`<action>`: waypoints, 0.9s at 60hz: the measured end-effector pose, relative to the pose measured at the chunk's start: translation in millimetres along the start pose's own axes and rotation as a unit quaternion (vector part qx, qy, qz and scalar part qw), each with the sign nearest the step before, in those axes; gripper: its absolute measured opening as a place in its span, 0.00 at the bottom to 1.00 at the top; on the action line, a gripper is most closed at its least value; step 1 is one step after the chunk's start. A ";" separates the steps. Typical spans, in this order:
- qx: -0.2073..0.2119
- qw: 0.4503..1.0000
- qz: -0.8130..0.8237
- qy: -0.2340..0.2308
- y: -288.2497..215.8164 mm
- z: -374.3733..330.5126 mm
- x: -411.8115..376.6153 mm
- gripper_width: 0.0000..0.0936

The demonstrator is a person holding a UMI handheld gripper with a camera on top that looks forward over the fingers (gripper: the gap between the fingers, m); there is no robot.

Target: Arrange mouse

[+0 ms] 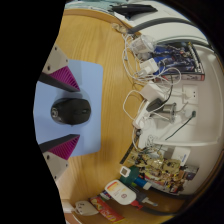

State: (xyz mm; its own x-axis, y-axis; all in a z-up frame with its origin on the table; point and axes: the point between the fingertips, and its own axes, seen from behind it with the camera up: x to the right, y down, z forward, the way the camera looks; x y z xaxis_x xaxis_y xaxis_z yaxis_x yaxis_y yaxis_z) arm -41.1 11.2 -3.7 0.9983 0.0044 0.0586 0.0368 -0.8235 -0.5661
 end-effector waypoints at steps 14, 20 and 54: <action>0.024 1.000 0.013 0.015 -7.2 -87.4 -4.0 0.91; 0.049 0.998 0.021 0.032 -22.7 -141.3 -1.8 0.91; 0.215 0.974 0.066 0.037 -115.6 -351.8 -36.2 0.91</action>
State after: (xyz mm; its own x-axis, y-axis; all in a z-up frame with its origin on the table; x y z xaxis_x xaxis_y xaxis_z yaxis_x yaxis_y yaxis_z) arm -97.6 -93.3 348.9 0.9903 -0.1381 0.0120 -0.0593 -0.5002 -0.8639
